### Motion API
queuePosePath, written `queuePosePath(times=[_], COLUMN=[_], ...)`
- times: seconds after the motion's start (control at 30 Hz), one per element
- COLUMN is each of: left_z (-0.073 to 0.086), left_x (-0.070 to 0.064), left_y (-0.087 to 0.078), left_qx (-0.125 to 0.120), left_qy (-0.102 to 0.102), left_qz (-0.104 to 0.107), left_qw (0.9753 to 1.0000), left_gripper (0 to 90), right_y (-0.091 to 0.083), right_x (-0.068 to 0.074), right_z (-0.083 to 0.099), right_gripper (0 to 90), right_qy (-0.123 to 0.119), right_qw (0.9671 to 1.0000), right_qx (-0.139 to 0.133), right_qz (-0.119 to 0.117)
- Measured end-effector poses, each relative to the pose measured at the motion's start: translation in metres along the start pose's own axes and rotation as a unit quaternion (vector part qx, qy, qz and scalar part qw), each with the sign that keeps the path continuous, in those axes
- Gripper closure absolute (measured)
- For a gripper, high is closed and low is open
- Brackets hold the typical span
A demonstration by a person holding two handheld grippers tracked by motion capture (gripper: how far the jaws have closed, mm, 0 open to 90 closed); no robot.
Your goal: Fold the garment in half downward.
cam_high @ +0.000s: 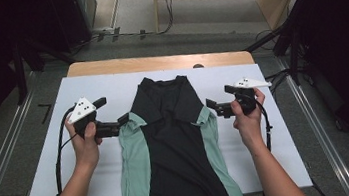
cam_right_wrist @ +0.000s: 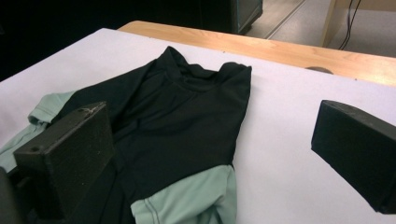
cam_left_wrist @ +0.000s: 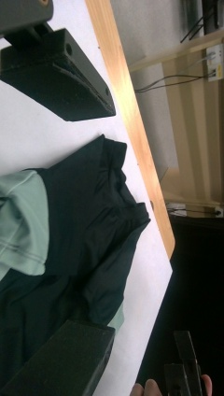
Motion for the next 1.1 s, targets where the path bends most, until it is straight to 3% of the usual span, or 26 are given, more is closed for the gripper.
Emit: queuePosePath(times=[0.47,0.67,1.0,1.1], left_z=[-0.004,-0.005,0.013,0.014], left_x=[0.021,0.033,0.041,0.042], left_y=[0.035,0.048,0.078,0.084], left_qx=[0.019,0.032,0.076,0.084], left_qy=[-0.012,-0.036,-0.090,-0.102], left_qz=[0.004,0.006,0.003,0.000], left_qw=[0.9997,0.9988,0.9931,0.9912], left_gripper=[0.0,2.1,6.3,10.1], right_y=[0.029,0.040,0.071,0.078], right_x=[-0.009,-0.016,-0.021,-0.024], right_z=[-0.015,-0.021,-0.018,-0.012], right_gripper=[0.0,0.0,4.6,11.2], right_qy=[0.007,0.025,0.034,0.045], right_qw=[0.9998,0.9994,0.9976,0.9966], right_qx=[0.016,0.017,0.053,0.064], right_qz=[-0.009,-0.016,-0.029,-0.026])
Point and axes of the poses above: each handheld gripper's, and its own axes: y roughly forward along the jaws, z roughly out of its underside, x roughly to its left, the point moved 6 cm from there along y, roughly forward along the jaws, and after that the axes turned 3 degrees about -x, right-handed, at the moved point
